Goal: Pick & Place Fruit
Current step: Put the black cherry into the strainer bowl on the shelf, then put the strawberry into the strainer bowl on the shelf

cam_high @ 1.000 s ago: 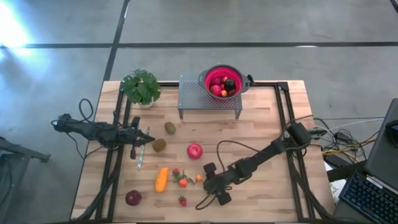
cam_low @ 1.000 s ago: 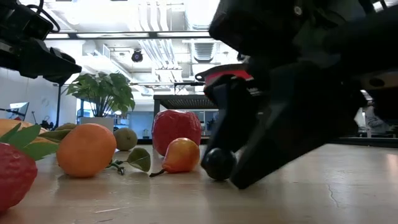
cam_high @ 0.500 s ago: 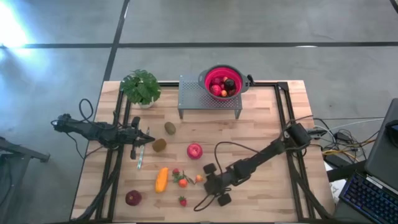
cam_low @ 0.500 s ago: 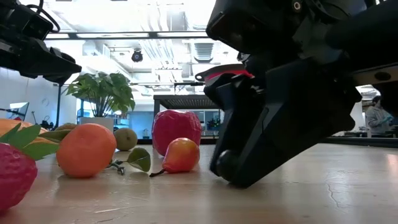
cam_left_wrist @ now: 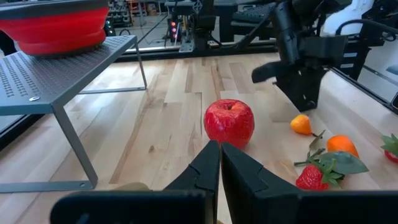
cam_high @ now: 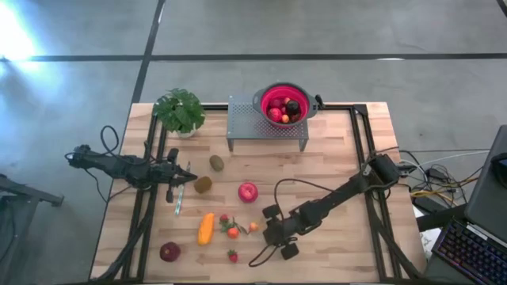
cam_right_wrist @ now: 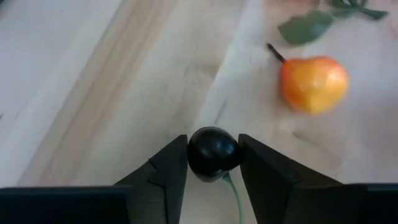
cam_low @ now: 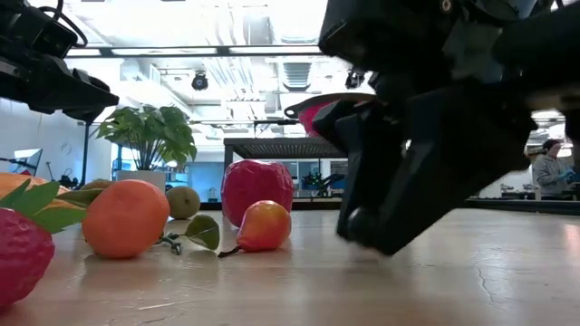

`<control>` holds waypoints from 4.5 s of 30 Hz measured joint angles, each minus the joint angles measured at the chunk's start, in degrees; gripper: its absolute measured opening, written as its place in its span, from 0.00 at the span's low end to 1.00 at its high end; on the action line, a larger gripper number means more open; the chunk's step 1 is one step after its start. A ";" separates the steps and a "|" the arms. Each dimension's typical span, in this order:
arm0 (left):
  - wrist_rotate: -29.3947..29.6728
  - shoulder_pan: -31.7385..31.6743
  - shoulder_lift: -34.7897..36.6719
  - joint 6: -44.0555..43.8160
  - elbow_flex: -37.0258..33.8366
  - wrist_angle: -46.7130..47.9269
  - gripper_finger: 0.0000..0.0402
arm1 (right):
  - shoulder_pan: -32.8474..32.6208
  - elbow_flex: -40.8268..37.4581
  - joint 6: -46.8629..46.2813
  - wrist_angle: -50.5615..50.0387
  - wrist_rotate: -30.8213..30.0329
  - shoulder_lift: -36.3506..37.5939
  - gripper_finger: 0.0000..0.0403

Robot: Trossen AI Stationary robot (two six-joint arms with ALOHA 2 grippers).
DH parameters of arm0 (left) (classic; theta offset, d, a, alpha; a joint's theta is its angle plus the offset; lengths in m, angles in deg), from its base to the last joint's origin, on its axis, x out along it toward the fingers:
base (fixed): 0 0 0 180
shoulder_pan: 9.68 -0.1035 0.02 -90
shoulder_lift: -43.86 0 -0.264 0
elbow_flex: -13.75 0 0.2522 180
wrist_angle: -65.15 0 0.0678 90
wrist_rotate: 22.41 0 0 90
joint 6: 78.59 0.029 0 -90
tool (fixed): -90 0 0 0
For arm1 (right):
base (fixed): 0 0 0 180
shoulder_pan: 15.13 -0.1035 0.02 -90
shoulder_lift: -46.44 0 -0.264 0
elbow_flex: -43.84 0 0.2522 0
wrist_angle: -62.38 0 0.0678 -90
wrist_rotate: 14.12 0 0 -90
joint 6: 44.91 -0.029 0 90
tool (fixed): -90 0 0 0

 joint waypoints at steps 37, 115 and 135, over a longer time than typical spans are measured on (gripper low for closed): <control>-0.01 0.00 -0.31 0.00 0.02 0.02 0.05 | 53.80 7.75 15.09 -16.92 3.48 38.65 0.27; -0.01 0.00 -0.31 0.00 0.02 0.00 0.05 | 44.76 -14.27 7.83 -36.35 8.22 64.58 0.13; 1.12 -0.01 -0.30 2.08 0.00 -0.32 0.05 | 41.88 -28.86 7.58 -32.72 16.09 86.97 0.02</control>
